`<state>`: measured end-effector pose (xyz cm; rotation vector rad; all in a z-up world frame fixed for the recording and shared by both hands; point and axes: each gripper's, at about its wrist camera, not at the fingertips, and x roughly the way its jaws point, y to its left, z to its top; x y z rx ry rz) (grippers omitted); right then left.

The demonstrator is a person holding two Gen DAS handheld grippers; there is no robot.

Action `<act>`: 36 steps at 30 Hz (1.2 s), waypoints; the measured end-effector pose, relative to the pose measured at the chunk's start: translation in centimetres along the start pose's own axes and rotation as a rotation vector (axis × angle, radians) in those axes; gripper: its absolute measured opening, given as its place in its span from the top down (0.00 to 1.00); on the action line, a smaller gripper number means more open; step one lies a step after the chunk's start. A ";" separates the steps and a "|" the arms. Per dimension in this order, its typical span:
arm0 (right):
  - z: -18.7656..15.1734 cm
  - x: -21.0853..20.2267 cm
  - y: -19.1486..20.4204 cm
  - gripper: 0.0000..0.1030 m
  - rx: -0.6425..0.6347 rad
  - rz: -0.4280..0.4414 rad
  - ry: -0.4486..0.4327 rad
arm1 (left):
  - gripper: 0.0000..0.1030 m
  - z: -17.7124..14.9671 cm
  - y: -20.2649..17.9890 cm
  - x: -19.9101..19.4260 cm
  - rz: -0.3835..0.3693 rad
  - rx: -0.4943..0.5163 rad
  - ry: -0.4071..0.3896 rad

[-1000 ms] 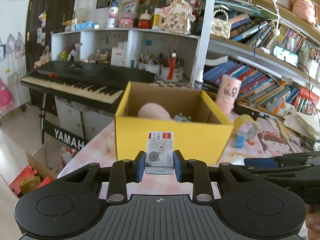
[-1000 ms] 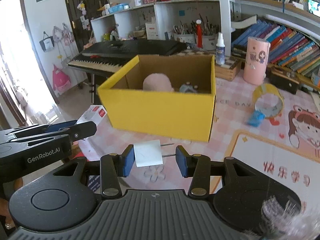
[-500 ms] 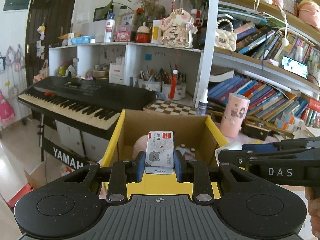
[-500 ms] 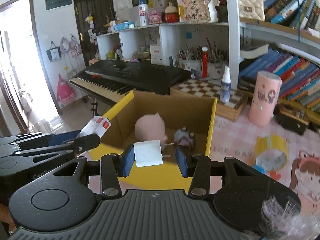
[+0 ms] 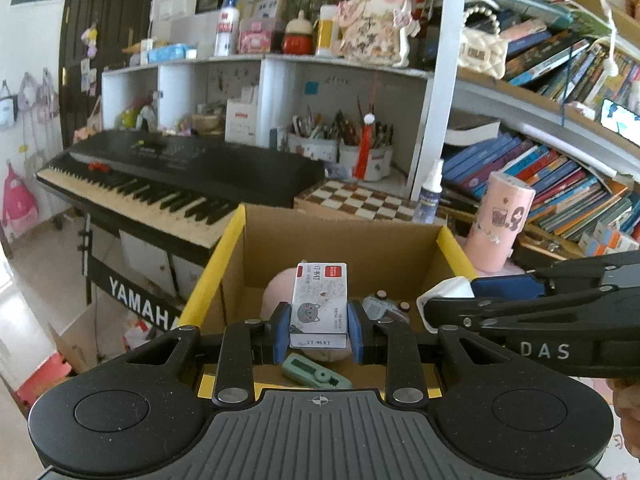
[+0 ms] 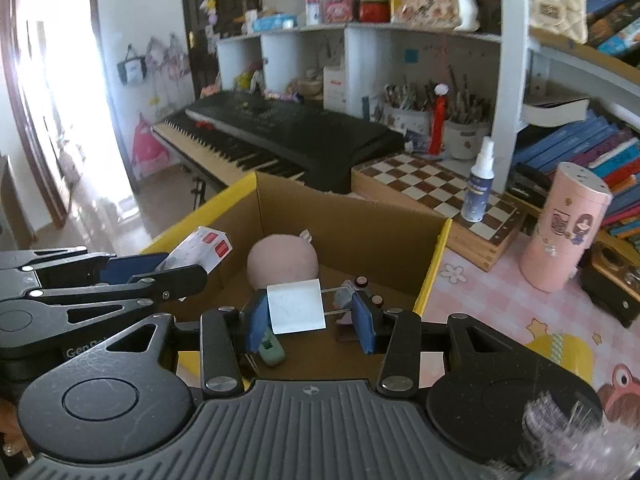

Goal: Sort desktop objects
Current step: 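Lower both tools into the yellow box and open them, dropping both items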

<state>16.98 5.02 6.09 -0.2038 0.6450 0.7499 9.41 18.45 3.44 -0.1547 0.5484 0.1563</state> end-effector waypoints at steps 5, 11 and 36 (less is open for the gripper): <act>0.4 2.2 -0.4 0.59 -0.074 0.022 0.051 | 0.73 -0.1 -0.3 1.7 0.011 0.001 0.050; 0.6 4.0 -0.7 0.59 -0.155 0.046 0.098 | 0.73 -0.4 -0.4 2.9 0.033 -0.006 0.096; 0.3 6.8 -1.2 0.59 -0.284 0.109 0.211 | 0.70 -0.3 -1.7 3.3 0.063 0.067 0.133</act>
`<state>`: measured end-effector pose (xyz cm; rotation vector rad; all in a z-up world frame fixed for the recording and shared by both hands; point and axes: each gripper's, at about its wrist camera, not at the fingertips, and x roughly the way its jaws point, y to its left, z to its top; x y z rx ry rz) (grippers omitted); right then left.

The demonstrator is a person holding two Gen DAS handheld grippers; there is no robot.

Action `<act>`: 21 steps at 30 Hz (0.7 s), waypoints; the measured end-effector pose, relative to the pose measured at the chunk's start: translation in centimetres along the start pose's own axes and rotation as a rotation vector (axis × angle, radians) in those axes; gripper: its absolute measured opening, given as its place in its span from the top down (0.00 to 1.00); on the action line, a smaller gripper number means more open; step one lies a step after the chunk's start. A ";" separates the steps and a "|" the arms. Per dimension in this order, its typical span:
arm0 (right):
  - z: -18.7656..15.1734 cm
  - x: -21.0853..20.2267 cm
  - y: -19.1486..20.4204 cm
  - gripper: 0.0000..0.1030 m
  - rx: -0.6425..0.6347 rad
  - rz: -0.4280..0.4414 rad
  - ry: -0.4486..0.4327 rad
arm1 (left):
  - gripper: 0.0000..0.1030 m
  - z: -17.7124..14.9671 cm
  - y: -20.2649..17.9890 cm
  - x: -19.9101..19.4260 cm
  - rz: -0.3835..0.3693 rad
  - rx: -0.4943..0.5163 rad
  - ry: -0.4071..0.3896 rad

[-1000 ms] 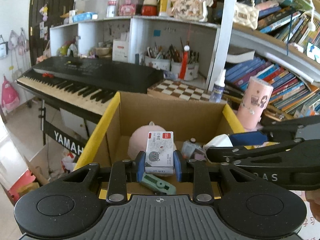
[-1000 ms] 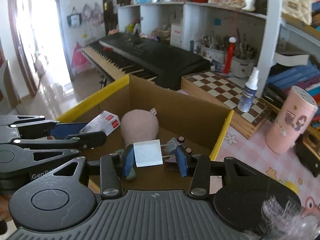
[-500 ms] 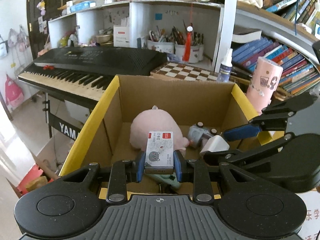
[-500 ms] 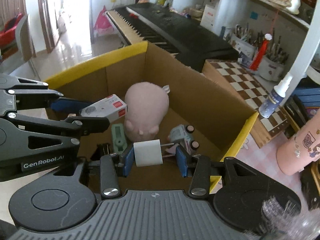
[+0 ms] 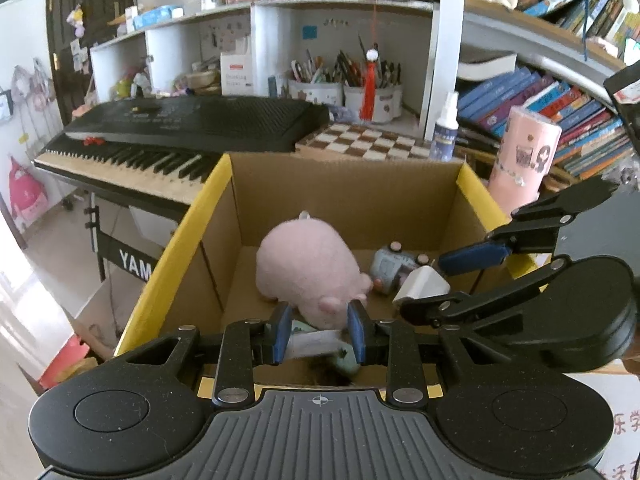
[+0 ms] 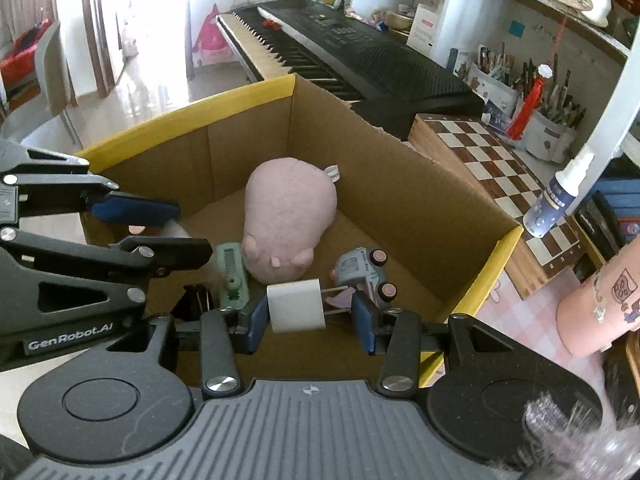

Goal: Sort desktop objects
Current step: 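Lower both tools into the yellow box and open them, dropping both items, then lift both open tools out of the yellow box and withdraw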

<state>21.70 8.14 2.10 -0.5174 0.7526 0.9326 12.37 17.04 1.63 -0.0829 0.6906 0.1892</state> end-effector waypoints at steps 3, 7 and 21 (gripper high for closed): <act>0.2 -1.1 -0.4 0.59 0.038 -0.003 -0.042 | 0.67 0.1 -0.2 -1.0 0.008 0.005 -0.036; 0.4 -3.0 -0.6 0.59 0.082 -0.020 -0.102 | 0.63 0.4 -0.1 -2.4 0.013 0.004 -0.080; -2.1 -9.3 1.6 0.53 0.216 -0.146 -0.261 | 0.40 -0.5 1.6 -6.1 0.033 -0.031 -0.171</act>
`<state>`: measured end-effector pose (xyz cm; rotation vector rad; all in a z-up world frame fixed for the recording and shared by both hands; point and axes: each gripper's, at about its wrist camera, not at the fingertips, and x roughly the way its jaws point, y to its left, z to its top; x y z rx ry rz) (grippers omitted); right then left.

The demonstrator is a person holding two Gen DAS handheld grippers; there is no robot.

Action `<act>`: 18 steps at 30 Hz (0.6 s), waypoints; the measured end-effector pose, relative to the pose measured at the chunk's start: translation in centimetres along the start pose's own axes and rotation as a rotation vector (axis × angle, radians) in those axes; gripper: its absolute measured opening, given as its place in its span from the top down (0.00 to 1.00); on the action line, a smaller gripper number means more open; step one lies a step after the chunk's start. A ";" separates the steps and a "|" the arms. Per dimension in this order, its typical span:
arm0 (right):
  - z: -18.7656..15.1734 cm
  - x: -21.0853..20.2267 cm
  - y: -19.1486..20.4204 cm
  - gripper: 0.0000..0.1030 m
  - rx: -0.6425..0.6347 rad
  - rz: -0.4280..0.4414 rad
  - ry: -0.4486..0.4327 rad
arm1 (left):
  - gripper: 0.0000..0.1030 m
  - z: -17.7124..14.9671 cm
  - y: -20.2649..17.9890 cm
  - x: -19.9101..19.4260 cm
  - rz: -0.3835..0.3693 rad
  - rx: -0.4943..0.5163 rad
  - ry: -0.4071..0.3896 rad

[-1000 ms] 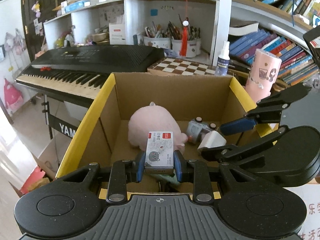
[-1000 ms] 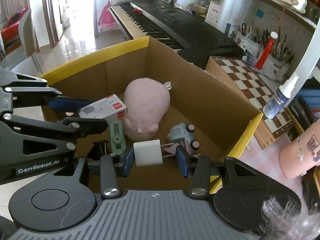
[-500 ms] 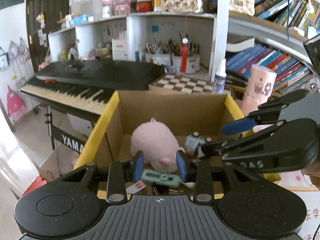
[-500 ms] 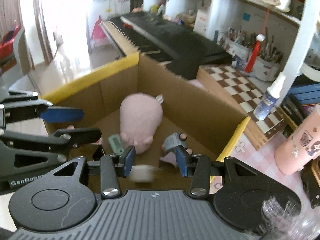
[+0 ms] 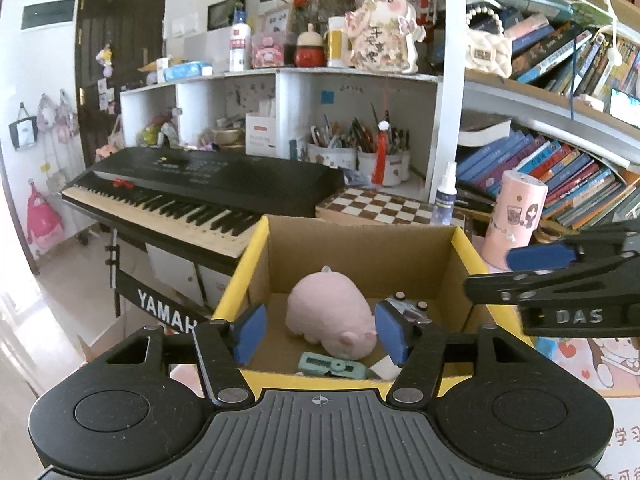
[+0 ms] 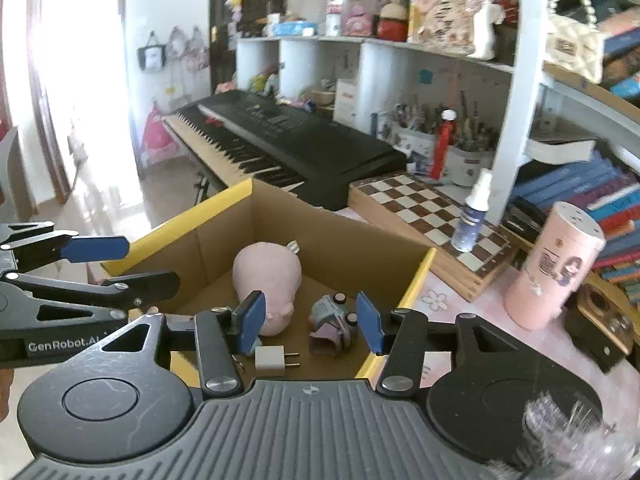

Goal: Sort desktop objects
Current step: 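Lift both open tools out of the yellow box and withdraw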

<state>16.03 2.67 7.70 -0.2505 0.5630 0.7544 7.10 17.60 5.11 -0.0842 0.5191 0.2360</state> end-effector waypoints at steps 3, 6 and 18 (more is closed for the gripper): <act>-0.5 -1.3 0.1 0.52 0.049 -0.038 -0.029 | 0.37 -0.4 0.6 -0.9 0.006 -0.007 -0.014; -1.1 -2.5 0.2 0.51 0.107 -0.082 -0.059 | 0.35 -0.8 1.2 -1.9 0.010 -0.012 -0.025; -4.7 -5.9 2.3 0.49 0.242 -0.200 -0.069 | 0.33 -3.4 3.7 -5.1 0.009 -0.026 -0.014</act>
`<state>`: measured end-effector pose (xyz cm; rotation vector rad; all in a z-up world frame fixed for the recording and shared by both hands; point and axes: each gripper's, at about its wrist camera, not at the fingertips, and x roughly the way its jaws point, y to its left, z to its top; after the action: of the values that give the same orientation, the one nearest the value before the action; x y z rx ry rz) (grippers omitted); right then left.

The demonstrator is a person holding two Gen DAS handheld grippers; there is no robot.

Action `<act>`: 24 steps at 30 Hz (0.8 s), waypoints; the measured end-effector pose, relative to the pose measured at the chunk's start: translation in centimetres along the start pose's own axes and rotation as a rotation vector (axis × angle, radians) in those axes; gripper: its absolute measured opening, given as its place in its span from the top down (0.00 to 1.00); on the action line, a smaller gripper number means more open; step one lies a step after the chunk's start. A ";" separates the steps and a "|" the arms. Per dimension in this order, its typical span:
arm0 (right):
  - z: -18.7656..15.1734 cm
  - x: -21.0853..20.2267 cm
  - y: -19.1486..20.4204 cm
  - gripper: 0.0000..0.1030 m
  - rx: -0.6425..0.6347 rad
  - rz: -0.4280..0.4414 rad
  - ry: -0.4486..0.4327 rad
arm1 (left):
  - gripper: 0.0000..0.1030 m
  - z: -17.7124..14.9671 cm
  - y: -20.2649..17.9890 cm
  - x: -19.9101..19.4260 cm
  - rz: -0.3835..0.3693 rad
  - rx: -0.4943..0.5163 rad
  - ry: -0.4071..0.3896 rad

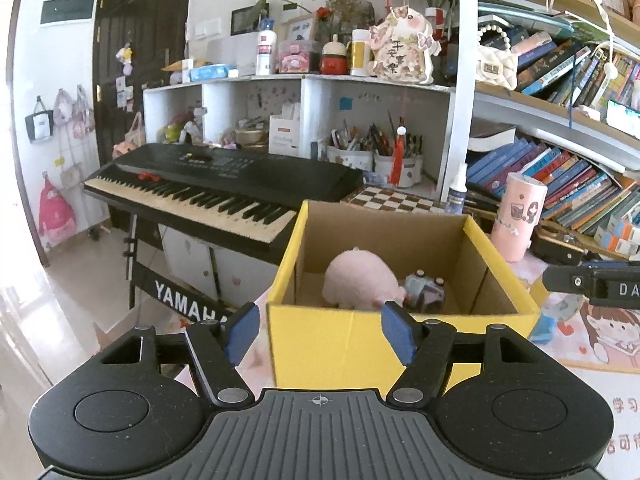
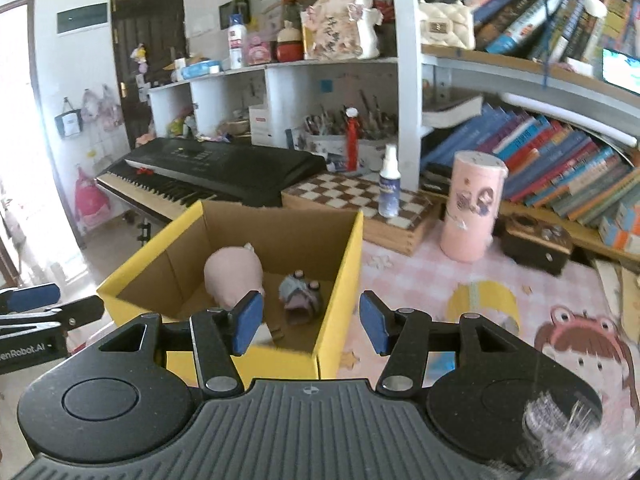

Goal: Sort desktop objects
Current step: 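Lift both open tools out of the yellow box and withdraw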

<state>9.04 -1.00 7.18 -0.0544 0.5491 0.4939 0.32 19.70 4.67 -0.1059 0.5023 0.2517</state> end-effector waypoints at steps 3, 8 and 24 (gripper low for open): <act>-1.2 -1.0 0.7 0.49 -0.002 -0.012 0.009 | 0.33 -0.7 0.4 -0.9 -0.003 0.004 0.006; -3.2 -2.5 2.1 0.48 -0.008 -0.032 0.015 | 0.33 -1.7 0.8 -2.3 -0.004 0.008 0.012; -8.8 -6.4 4.7 0.48 0.021 -0.051 0.052 | 0.32 -5.3 0.5 -5.8 -0.024 0.032 0.040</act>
<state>-2.17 -1.17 3.33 -0.0613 0.6022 0.4377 -7.15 18.13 2.87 -0.0862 0.5447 0.2186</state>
